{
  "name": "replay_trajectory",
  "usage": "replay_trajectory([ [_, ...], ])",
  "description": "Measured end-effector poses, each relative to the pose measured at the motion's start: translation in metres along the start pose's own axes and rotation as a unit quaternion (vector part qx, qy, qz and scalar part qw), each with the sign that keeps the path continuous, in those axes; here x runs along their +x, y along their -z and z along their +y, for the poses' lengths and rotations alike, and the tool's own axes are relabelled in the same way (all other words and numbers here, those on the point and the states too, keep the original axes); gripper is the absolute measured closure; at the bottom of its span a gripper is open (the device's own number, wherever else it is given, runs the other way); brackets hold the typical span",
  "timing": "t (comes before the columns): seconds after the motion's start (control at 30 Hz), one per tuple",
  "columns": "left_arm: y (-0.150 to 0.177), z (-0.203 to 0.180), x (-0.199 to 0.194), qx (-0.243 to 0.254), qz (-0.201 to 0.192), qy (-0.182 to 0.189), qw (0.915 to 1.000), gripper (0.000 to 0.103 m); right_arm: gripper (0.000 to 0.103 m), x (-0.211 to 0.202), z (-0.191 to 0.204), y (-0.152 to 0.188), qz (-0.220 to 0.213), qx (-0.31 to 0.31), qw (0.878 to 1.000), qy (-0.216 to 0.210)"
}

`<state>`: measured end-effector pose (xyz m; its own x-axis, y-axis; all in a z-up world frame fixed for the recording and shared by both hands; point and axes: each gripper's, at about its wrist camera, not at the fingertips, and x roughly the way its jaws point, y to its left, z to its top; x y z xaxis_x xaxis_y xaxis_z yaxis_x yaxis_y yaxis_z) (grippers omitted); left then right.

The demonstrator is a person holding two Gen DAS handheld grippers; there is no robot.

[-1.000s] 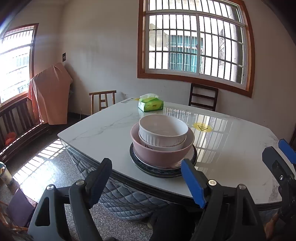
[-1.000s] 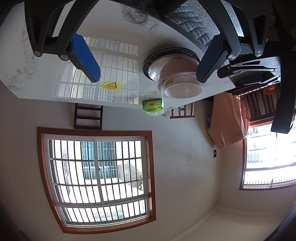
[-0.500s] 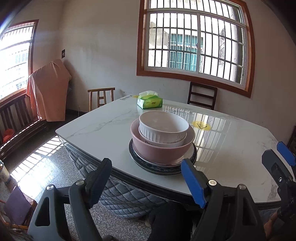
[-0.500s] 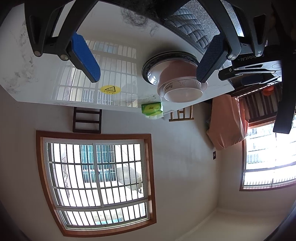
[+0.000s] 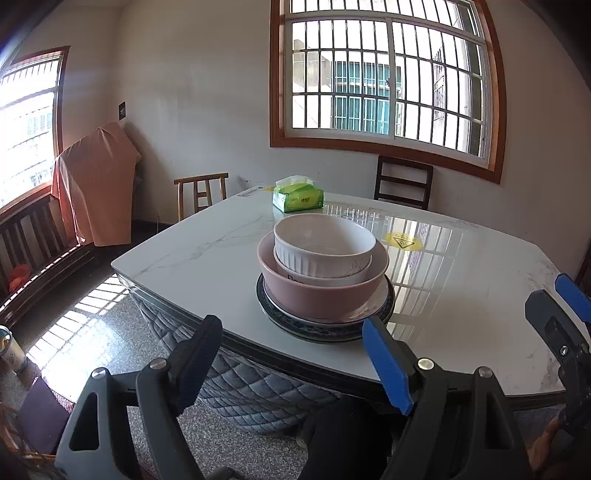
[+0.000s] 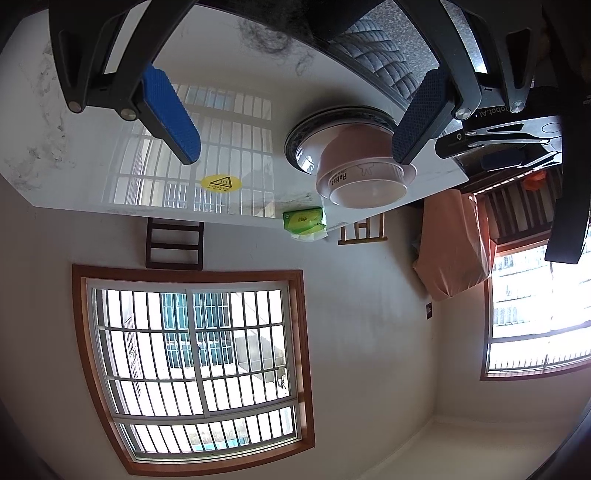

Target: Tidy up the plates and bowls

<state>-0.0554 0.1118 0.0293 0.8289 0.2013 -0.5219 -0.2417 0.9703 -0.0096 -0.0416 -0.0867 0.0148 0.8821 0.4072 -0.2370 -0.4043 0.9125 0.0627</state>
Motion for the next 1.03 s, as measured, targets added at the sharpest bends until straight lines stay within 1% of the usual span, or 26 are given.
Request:
replay_trajectory([
  [0.4,0.001,-0.002,0.006,0.003,0.014,0.002,0.9999,0.023,0.000,0.004,-0.005,-0.001,0.010,0.006,1.000,0.001],
  [0.57,0.001,-0.007,0.010,0.017,0.020,0.004,0.9997,0.021,0.000,0.004,-0.011,0.001,0.013,0.011,1.000,0.006],
  [0.6,0.001,-0.009,0.011,0.023,0.024,0.007,0.9994,0.019,0.000,0.004,-0.013,0.001,0.014,0.013,1.000,0.008],
  [0.63,0.001,-0.011,0.014,0.028,0.032,0.000,0.9991,0.014,0.000,0.005,-0.017,0.000,0.016,0.016,1.000,0.010],
  [0.67,0.001,-0.013,0.017,0.032,0.039,-0.013,0.9986,0.012,0.000,0.006,-0.021,0.000,0.018,0.018,1.000,0.013],
  [0.73,0.002,-0.015,0.020,0.037,0.041,-0.017,0.9983,0.012,0.000,0.009,-0.038,-0.003,0.027,0.026,0.999,0.024],
  [0.8,0.002,-0.014,0.023,0.034,0.041,-0.027,0.9982,0.012,0.000,0.016,-0.065,-0.004,0.041,0.039,0.998,0.041],
  [0.9,0.000,-0.012,0.027,0.025,0.046,-0.031,0.9982,0.012,0.000,0.036,-0.111,-0.004,0.083,0.022,0.992,0.096],
  [0.97,0.000,-0.010,0.029,0.017,0.048,-0.034,0.9981,0.012,0.000,0.057,-0.146,0.001,0.132,0.006,0.982,0.132],
  [1.03,0.000,-0.009,0.030,0.017,0.042,-0.051,0.9977,0.012,0.000,0.079,-0.187,0.010,0.190,0.016,0.968,0.161],
])
